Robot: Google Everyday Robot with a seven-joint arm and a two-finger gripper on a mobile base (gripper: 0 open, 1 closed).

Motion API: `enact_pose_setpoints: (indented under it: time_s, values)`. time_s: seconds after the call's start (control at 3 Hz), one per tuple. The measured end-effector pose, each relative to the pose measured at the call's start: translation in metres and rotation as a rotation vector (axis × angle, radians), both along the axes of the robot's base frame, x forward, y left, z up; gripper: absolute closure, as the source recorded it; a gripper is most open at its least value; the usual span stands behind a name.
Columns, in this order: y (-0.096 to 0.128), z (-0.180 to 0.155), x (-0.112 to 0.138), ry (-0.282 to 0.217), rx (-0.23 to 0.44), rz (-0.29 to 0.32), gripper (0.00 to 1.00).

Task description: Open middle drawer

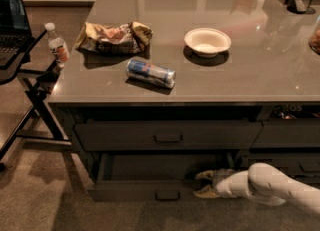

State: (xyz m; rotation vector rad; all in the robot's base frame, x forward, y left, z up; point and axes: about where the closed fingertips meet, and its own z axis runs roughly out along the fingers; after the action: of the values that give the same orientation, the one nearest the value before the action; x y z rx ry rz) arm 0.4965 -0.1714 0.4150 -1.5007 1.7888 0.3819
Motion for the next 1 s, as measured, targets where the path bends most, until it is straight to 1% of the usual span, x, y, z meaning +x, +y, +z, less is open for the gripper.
enact_pose_setpoints:
  time_s: [0.33, 0.67, 1.0]
  values:
    - [0.0, 0.003, -0.003, 0.0, 0.0, 0.0, 1.0]
    - [-0.002, -0.001, -0.019, 0.008, 0.002, -0.003, 1.0]
    - [-0.001, 0.001, -0.018, 0.008, 0.002, -0.003, 1.0]
